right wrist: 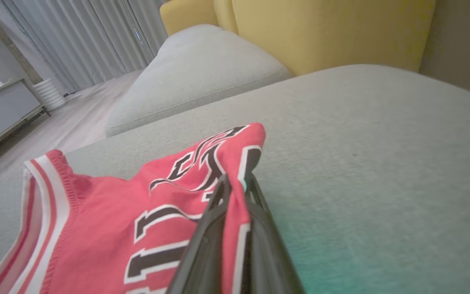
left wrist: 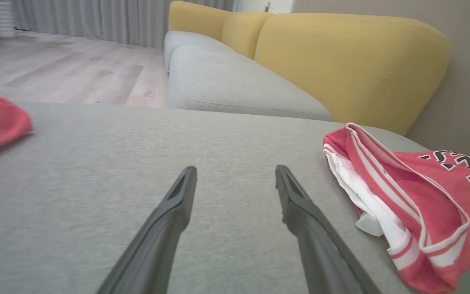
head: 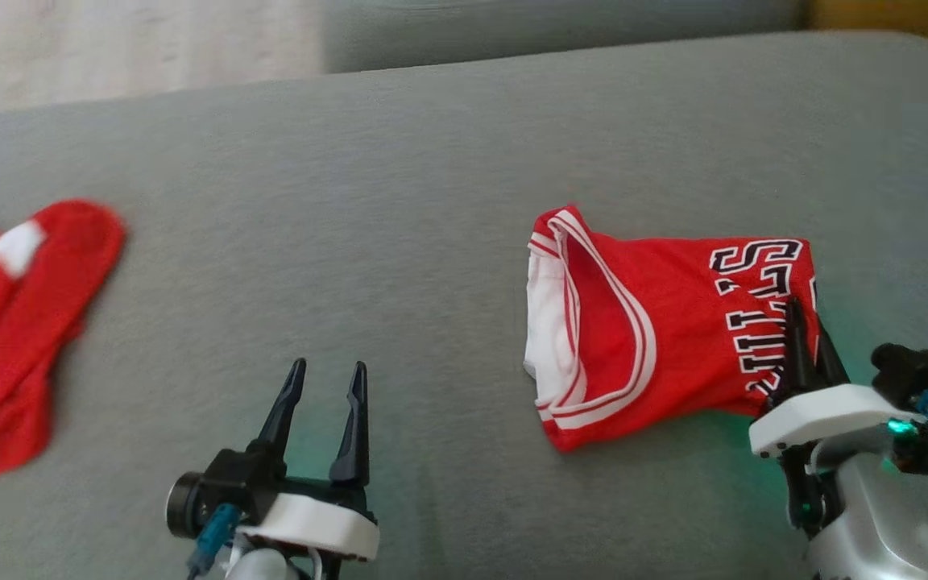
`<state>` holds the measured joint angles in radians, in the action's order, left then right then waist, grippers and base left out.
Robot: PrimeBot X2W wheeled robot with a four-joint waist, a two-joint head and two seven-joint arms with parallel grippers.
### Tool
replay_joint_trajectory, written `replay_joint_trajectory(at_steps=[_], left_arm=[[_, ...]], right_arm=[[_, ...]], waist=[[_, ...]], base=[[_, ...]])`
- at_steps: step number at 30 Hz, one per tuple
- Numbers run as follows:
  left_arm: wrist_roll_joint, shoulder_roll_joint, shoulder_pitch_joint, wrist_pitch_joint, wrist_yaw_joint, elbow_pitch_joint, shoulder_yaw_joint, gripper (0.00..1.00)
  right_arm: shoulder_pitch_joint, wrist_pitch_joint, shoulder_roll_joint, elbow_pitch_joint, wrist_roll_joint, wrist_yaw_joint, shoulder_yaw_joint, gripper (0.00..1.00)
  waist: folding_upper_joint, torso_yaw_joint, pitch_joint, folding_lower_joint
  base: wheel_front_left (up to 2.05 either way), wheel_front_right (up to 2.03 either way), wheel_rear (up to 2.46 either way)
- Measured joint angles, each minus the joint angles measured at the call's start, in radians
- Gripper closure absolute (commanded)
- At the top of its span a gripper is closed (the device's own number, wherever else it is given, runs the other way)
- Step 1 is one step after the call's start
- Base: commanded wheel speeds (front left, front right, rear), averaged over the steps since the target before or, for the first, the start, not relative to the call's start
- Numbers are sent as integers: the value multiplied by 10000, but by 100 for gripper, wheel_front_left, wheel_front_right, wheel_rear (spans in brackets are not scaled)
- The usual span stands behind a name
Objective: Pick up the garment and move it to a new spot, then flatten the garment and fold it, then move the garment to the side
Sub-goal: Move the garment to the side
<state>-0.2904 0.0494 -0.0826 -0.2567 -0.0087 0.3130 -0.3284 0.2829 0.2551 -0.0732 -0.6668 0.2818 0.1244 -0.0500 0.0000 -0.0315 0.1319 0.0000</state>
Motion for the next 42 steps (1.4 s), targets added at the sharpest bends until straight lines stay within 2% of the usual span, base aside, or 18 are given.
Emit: replay_joint_trajectory(at_steps=[10, 13, 16, 23, 27, 31, 33, 39, 42], left_arm=[[12, -2, -292, 0, -13, 35, -245, 0], [33, -4, -365, 0, -19, 50, -247, 0], [31, -4, -388, 0, -104, 59, -267, 0], [31, -6, -417, 0, -98, 165, -286, 0], [161, -4, -428, 0, -102, 244, -263, 0], [416, -6, -624, 2, -121, 374, -215, 0], [489, -8, -736, 0, -146, 368, -174, 0], [539, -8, -804, 2, -186, 347, -67, 0], [537, -10, -802, 0, -178, 318, -54, 0]], right_arm=[[-316, 0, 48, 1093, 725, 0, 972, 100], [-316, 0, 71, 1256, 807, -2, 1127, 100], [-314, 0, 58, 1375, 836, -2, 1143, 100], [281, -73, -219, 1275, 1074, -2, 1335, 100], [1302, -295, -700, 943, 754, -2, 1532, 100], [2975, -667, -1557, -19, 151, -2, 1555, 100], [3651, -738, -2015, -654, -196, 0, 1239, 100], [4652, -823, -3400, -2750, -1496, -2, -706, 100], [4842, -792, -3670, -3379, -2069, -2, -1557, 100]], waist=[[0, -2413, 100, 0], [0, -2859, 180, 0], [0, -2994, 347, 0], [0, -2625, 602, 0], [0, -2364, 738, 0], [0, -1914, 967, 1], [0, -1648, 1083, 1], [0, -825, 1370, 2], [0, -492, 1457, 1]], base=[[0, 0, 0], [0, 0, 0], [0, 0, 0], [0, 0, 0], [0, 0, 0], [0, 0, 0], [0, 0, 0], [0, 0, 0], [0, 0, 0]])
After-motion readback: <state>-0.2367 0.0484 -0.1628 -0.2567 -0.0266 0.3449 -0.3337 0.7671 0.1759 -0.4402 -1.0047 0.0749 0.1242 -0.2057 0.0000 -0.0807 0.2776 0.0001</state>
